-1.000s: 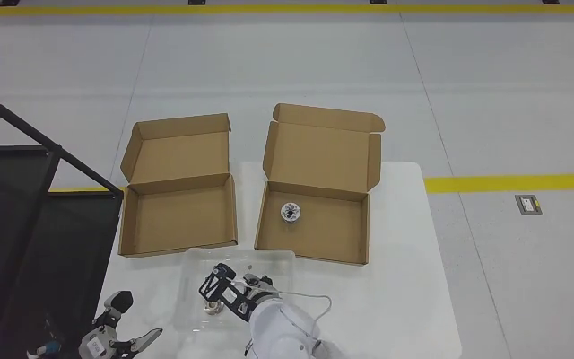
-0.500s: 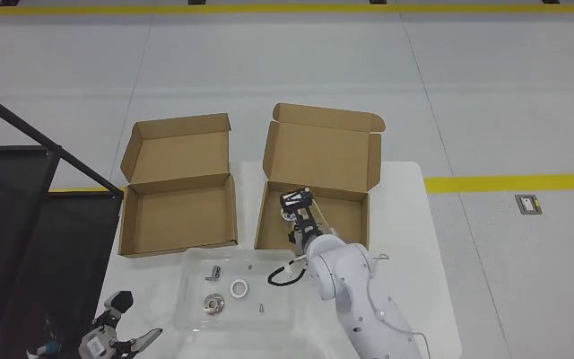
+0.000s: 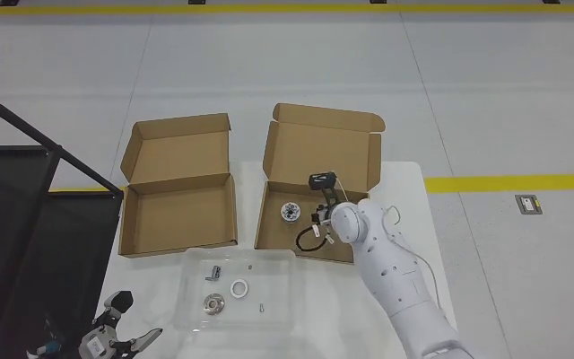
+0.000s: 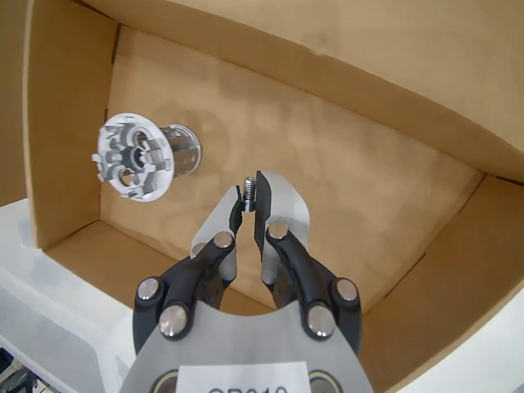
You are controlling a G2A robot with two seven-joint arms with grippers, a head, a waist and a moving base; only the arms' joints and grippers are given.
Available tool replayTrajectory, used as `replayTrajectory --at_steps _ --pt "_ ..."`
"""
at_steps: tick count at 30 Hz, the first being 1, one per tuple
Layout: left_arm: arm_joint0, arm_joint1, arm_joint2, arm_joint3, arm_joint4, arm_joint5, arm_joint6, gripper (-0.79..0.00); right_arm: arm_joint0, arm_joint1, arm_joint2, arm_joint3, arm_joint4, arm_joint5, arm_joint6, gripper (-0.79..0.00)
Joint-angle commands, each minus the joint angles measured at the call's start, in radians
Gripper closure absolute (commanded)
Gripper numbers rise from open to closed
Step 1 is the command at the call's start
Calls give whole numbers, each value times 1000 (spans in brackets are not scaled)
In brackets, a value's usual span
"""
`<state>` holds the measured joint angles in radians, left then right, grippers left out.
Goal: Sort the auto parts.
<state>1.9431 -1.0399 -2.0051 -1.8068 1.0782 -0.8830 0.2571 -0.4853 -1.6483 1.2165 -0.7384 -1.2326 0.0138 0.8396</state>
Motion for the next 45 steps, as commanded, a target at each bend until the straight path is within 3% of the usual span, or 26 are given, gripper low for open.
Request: replayTrajectory --at_steps 1,9,14,25,30,37,43,44,45 --pt "0 0 0 0 0 0 0 -785 31 -7 -19 61 -7 23 -1 0" --pt "0 0 0 0 0 0 0 -785 90 -28 -57 178 -3 66 -33 0" --pt "0 0 0 0 0 0 0 -785 105 -34 -68 209 2 72 -46 -182" --pt "0 0 0 0 0 0 0 -785 96 -37 -82 172 -2 77 -87 -219" --pt "0 0 0 0 0 0 0 -785 -14 -26 -94 -55 -53 86 -100 -231" --pt "0 0 0 0 0 0 0 -785 -319 19 -79 -631 -201 45 5 -225" --pt "0 0 0 0 0 0 0 -785 -488 45 -100 -915 -237 -160 64 -249" --pt "0 0 0 0 0 0 0 -785 -501 49 -113 -932 -227 -227 80 -286" --pt "0 0 0 0 0 0 0 -785 -508 53 -127 -943 -226 -303 107 -379"
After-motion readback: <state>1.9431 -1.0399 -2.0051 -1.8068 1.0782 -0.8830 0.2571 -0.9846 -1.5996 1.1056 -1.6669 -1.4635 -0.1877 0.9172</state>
